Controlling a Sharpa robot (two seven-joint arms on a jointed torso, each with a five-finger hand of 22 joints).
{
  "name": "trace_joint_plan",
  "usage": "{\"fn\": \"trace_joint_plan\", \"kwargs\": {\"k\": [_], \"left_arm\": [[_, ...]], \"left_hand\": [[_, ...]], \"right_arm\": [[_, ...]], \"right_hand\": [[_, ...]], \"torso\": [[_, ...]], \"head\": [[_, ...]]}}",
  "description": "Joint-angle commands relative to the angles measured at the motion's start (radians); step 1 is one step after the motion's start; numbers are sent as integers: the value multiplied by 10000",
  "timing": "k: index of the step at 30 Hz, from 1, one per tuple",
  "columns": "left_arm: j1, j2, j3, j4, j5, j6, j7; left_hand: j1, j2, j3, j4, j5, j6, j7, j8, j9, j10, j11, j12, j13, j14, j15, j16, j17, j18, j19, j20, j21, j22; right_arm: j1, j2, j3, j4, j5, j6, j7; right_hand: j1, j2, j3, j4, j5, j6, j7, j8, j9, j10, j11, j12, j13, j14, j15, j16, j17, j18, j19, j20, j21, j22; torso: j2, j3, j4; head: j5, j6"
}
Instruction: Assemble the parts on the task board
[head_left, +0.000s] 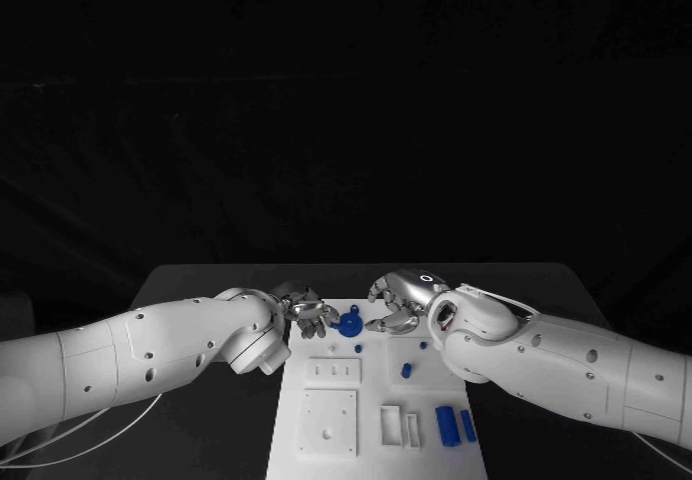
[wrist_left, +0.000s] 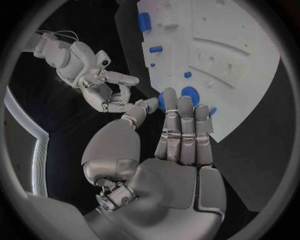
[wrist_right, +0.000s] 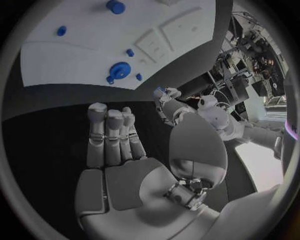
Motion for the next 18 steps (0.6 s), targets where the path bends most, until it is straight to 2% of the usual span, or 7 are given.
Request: {"fn": "trace_joint_plan", "kwargs": {"k": [1,3,7,8,9,13,18], "left_arm": [[-44,42,4,-40,-747,-310,-255],[-107,58,3,-74,-934,-406,-345],[-278,105,1,-126,-977,-1114,-251],[-337,108,1,-134,-977,-1254,-224],[-376,114,1,-136,-977,-1315,-217],[-529,131,1,-147,-967,-1342,-268],[-770,160,0,-170,-973,-1570,-374]], "left_hand": [[59,-8,51,-27,51,807,-740,-23,1173,-59,-27,68,26,-13,-89,69,7,-183,-31,-673,62,-13],[60,-22,54,-25,63,824,-746,-32,1198,-55,-34,85,58,0,-98,86,4,-183,-21,-684,83,-19],[63,-39,62,-23,84,850,-755,-49,1238,-44,-48,112,109,22,-114,113,0,-183,-2,-702,118,-29],[62,-44,63,-22,91,856,-757,-51,1245,-40,-51,118,119,27,-118,119,-1,-183,2,-705,125,-31],[73,-130,85,-11,398,933,-788,-55,1290,43,-99,186,191,123,-167,191,9,-168,84,-743,199,-37],[57,-178,86,-8,506,990,-803,-101,1335,99,-133,242,275,194,-213,252,5,-161,150,-784,276,-58],[47,-203,85,-8,548,1032,-815,-147,1371,137,-160,292,347,243,-248,312,12,-161,191,-815,337,-74]], "right_arm": [[-4,-288,11,66,478,-770,353],[-2,-510,48,42,870,-1014,415],[9,-803,168,-109,1325,-1265,122],[22,-845,198,-187,1619,-1310,121],[31,-881,219,-241,1827,-1384,150],[39,-970,306,-505,2175,-1470,232],[75,-958,348,-829,2606,-1545,319]], "right_hand": [[10,18,14,102,146,-143,182,37,22,-52,-6,49,-38,-55,16,-22,-20,696,-31,10,-70,-5],[61,32,56,159,239,-105,169,68,34,-42,-19,76,-76,-41,4,-19,-32,696,-10,11,-83,-3],[175,92,171,282,173,-3,134,141,60,-7,-55,123,-155,-8,-27,-16,-59,696,37,7,-101,1],[251,119,277,344,-227,16,98,159,67,-8,-61,127,-188,-9,-16,-24,-71,696,40,1,-118,-1],[332,71,466,471,-598,30,115,172,66,-7,-71,135,-242,-11,-49,-36,-92,696,43,4,-148,-4],[341,45,537,568,-582,65,107,195,70,-4,-78,157,-286,-5,-54,-37,-106,696,49,14,-160,6],[335,32,529,599,-526,86,101,211,73,-7,-84,175,-317,-3,-59,-36,-115,696,51,20,-165,20]], "torso": [[-10,14,-16],[-9,13,-12],[-35,22,-15],[-49,33,-21],[-60,42,-27],[-86,79,-29],[-128,154,-14]], "head": [[51,-31],[67,-63],[101,-121],[114,-142],[129,-166],[183,-278],[243,-413]]}}
